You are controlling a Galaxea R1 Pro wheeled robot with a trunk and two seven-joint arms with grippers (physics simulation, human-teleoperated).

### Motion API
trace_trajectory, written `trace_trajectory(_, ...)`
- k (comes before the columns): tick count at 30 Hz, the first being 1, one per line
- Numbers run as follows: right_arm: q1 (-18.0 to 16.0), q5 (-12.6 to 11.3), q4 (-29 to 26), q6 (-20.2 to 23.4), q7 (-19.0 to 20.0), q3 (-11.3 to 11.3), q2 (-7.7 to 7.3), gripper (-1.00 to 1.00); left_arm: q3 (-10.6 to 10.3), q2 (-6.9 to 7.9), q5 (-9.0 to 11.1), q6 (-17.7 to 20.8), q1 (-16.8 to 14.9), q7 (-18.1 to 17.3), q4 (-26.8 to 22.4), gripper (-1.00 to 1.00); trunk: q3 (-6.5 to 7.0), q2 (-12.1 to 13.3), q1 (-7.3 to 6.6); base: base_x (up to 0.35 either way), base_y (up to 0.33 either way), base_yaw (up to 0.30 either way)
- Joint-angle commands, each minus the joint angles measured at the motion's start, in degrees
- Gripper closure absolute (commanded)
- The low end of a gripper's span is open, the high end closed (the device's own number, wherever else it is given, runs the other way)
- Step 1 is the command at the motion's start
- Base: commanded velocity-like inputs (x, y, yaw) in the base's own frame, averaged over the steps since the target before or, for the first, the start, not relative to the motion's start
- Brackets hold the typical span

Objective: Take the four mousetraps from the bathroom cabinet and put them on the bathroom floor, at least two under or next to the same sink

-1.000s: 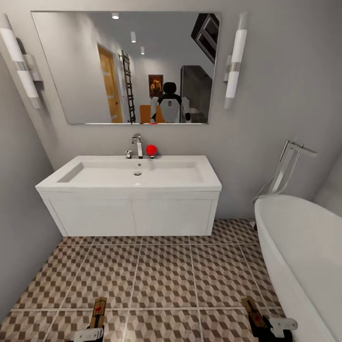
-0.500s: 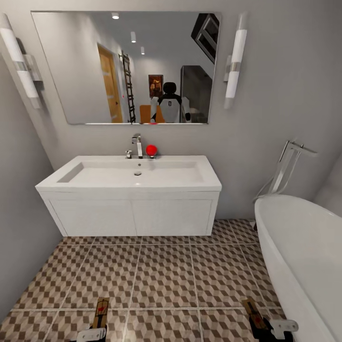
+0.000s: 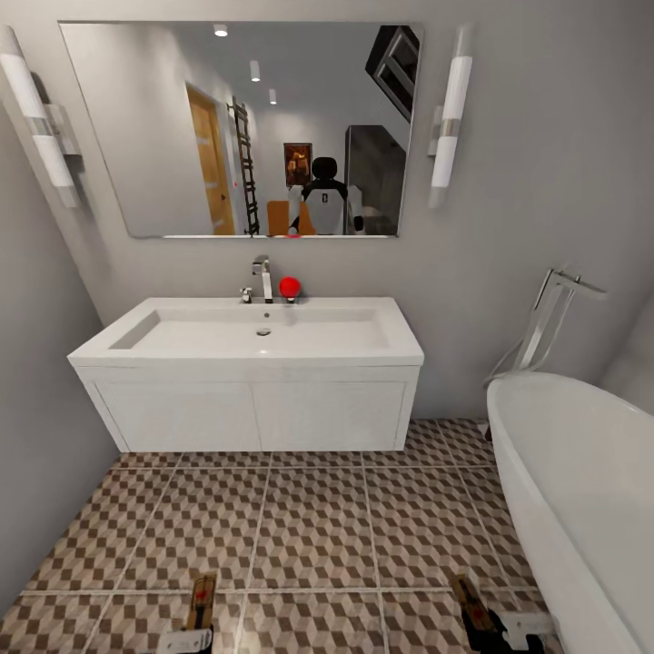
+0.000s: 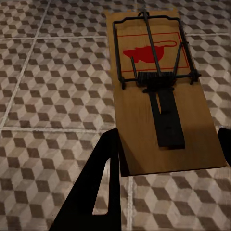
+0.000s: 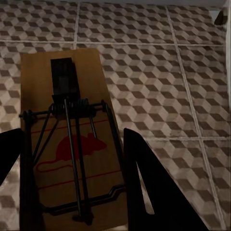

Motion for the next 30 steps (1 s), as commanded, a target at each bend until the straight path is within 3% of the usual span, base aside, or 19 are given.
trace_trajectory(1,0.0,0.1,0.0,-0.1,0.3,0.6,0.76,1.0,-0.4,-0.05,0.0,0.8,0.0,0.7,-0.2,1.0,-0.05,0.0,0.0,0.0,0.0,0.0)
trace_trajectory(3,0.0,2.5,-0.2,0.2,-0.3,1.1,2.0,1.0,-0.3,-0.12,0.0,5.2,0.0,0.8,-0.2,1.0,-0.05,0.0,0.0,0.0,0.0,0.0)
trace_trajectory(5,0.0,5.5,-0.8,1.7,-2.9,1.4,3.1,1.0,-0.3,0.02,0.1,13.5,-0.1,0.8,-0.2,1.0,-0.05,0.0,0.0,0.0,0.0,0.0)
trace_trajectory(10,0.0,7.2,-5.0,8.8,-7.2,1.5,5.22,1.0,-0.1,0.3,0.1,23.1,-1.1,0.7,-0.3,1.0,-0.05,0.0,0.0,0.0,0.0,0.0)
trace_trajectory(11,0.0,7.3,-7.0,11.0,-7.6,1.5,5.61,1.0,0.0,0.28,0.1,24.8,-2.2,0.7,-0.4,1.0,-0.05,0.0,0.0,0.0,0.0,0.0)
trace_trajectory(13,-0.1,7.5,-14.1,18.1,-8.2,1.5,6.16,1.0,0.1,0.1,0.1,31.7,-7.6,0.6,-0.4,1.0,-0.05,0.0,0.0,0.0,0.0,0.0)
trace_trajectory(17,-1.6,7.5,-20.4,26.9,-8.3,1.5,6.4,1.0,0.1,-0.05,0.1,42.2,-15.7,0.3,-0.5,1.0,-0.05,0.0,0.0,0.0,0.0,0.0)
trace_trajectory(20,-4.6,7.5,-22.6,31.2,-8.4,1.5,7.16,1.0,0.1,-0.11,0.1,46.8,-20.2,0.4,-0.5,1.0,-0.05,0.0,0.0,0.0,0.0,0.0)
trace_trajectory(23,-8.9,7.6,-23.0,34.7,-8.5,1.5,8.25,1.0,0.1,-0.16,0.1,49.0,-23.7,0.4,-0.5,1.0,-0.05,0.0,0.0,0.0,0.0,0.0)
trace_trajectory(30,-11.7,7.5,-23.1,37.1,-8.5,1.6,10.07,1.0,0.2,-1.4,0.1,50.0,-25.3,0.6,-0.6,1.0,-0.05,0.0,0.0,0.0,0.0,0.0)
